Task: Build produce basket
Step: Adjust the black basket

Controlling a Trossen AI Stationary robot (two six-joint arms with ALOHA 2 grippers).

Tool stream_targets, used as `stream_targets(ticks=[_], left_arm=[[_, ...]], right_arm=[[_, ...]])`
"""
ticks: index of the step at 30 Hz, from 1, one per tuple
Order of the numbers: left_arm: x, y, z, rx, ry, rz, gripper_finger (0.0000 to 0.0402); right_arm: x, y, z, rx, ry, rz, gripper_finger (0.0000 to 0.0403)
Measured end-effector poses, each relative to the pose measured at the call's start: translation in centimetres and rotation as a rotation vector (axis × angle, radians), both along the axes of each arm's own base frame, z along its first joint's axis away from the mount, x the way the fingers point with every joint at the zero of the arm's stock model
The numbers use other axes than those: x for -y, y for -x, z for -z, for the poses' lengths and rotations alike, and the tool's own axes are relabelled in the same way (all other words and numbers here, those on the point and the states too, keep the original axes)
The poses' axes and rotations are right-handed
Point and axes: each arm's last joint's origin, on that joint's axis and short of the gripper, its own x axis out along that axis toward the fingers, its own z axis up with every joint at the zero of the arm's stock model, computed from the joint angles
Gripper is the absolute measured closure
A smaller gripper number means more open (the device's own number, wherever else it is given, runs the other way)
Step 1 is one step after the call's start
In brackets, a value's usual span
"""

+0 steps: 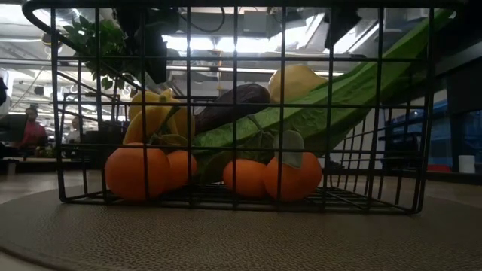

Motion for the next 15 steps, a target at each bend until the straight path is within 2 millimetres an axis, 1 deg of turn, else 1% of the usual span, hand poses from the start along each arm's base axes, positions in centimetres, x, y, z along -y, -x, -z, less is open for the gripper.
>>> stream_targets(ticks=[3,6,10,15], left_arm=[[0.0,0.0,0.0,0.0,0.0,0.0,0.024],[0.0,0.0,0.0,0.0,0.0,-0.001,0.024],[0.0,0.0,0.0,0.0,0.0,-0.001,0.024],[0.0,0.0,0.0,0.002,0.001,-0.002,0.024]], right_arm=[[-0.1,1.5,1.9,0.034,-0.014,-0.011,0.0248],[0.0,2.4,3.9,0.077,-0.049,0.041,0.0248],[-0.2,2.3,5.6,0.137,-0.098,0.07,0.0248],[-0.4,1.7,7.1,0.126,-0.106,0.078,0.0248]])
